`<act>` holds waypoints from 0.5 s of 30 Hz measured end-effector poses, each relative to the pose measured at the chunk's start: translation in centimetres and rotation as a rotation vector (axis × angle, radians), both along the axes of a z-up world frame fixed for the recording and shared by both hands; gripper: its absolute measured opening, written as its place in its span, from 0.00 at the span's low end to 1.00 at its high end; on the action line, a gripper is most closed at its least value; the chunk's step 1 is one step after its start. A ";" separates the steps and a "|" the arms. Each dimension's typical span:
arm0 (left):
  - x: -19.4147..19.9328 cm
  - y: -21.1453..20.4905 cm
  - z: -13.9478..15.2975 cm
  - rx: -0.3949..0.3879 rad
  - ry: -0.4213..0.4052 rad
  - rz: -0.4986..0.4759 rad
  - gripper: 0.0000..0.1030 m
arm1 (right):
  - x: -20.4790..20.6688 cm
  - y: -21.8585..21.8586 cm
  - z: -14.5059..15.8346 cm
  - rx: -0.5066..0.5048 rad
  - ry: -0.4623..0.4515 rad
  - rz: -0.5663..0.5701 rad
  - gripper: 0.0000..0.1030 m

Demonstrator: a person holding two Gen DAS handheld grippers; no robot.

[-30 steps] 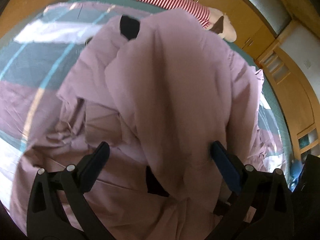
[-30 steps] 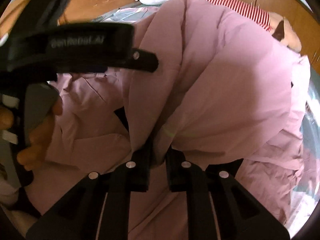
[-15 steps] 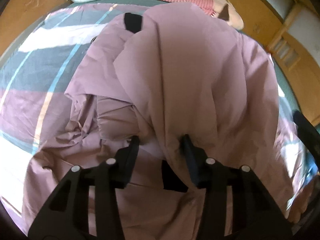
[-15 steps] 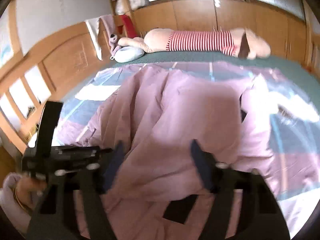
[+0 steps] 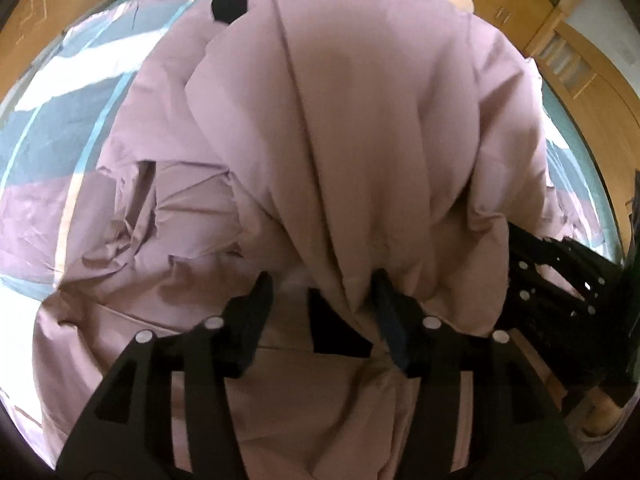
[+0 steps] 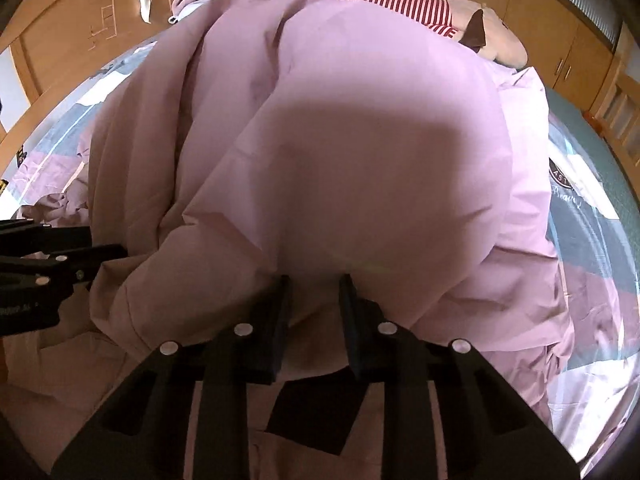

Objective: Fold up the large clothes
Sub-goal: 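Grasp the hem with the left gripper while the right gripper folds it over the body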

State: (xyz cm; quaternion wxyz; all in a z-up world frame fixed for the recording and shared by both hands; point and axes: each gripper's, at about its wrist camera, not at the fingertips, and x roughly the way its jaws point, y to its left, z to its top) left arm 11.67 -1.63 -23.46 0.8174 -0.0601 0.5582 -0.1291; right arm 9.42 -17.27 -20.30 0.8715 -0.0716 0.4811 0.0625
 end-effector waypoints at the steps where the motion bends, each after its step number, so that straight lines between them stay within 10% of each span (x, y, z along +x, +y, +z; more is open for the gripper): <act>1: 0.3 0.1 0.0 0.001 0.001 0.000 0.53 | 0.1 -0.2 -0.5 -0.007 -0.006 0.002 0.26; 9: 0.2 -0.9 0.1 0.055 -0.024 0.005 0.63 | -0.9 0.4 -0.7 -0.016 -0.016 0.017 0.30; 15: 0.1 -0.6 0.1 0.036 -0.019 0.022 0.68 | -1.4 -1.8 1.8 0.084 -0.118 -0.045 0.75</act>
